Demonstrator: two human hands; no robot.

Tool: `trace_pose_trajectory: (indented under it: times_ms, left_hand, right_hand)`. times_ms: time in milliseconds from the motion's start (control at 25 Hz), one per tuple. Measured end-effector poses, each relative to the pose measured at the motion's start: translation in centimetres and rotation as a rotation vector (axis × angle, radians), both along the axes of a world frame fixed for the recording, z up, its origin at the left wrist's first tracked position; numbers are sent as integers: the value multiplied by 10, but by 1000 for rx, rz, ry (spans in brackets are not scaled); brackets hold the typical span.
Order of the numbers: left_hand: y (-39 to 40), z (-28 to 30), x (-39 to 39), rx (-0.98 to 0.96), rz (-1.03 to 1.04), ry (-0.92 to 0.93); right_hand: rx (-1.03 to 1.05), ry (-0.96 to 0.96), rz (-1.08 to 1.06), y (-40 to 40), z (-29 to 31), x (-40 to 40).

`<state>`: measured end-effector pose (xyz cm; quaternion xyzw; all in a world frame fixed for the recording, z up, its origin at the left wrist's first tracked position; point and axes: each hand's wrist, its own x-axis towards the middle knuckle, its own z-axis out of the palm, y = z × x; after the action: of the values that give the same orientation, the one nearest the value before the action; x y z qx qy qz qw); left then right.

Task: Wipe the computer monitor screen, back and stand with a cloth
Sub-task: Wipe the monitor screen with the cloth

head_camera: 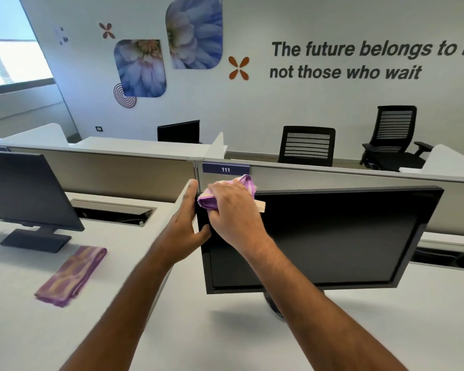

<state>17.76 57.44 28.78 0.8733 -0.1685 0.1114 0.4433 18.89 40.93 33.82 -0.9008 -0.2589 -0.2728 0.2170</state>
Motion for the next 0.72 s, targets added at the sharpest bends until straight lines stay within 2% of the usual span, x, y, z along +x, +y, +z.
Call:
trace_pose_trajectory:
  times_ms: [120,200,280,400,480,520,600,720]
  left_hand:
    - [4,1,-4,-169,-85,25]
    - [12,3,-8,-263,-69,30]
    - [25,7,-11,-185,28,-113]
    - [44,21,-16,15,205,-417]
    - [52,30,-26,51,234,-495]
    - [53,34,-32,19,241,-464]
    - [55,34,-43,-105,329,-332]
    - [56,28,-50,-204,578,-295]
  right_hand:
    - [66,85,101,24,11,0]
    - [221,234,201,25,21,3]
    - [377,354,344,21,25,2]
    - [457,383,480,19,28,-13]
    - [427,340,506,13,32,-17]
    - [391,307,489,7,33,-15]
    - [278,226,365,-11,32,-7]
    - [70,131,153,-47,16,6]
